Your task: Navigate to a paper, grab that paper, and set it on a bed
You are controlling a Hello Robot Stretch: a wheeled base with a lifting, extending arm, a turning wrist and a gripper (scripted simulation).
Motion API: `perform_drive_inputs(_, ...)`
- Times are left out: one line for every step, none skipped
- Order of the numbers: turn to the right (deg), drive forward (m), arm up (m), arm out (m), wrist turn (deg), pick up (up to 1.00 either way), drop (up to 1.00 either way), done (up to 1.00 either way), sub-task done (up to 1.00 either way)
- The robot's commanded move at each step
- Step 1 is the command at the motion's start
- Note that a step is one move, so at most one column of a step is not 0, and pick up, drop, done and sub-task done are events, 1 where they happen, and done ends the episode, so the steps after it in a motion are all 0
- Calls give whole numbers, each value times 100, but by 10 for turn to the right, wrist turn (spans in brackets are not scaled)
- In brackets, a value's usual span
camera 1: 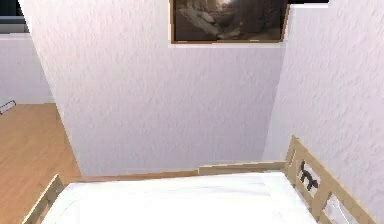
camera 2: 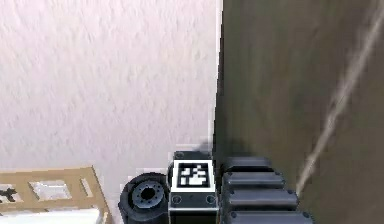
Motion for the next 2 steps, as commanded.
perform_drive_inputs(60,0,0,0,0,0,0,0,0)
perform_drive_inputs(-180,0,0,0,0,0,0,0,0)
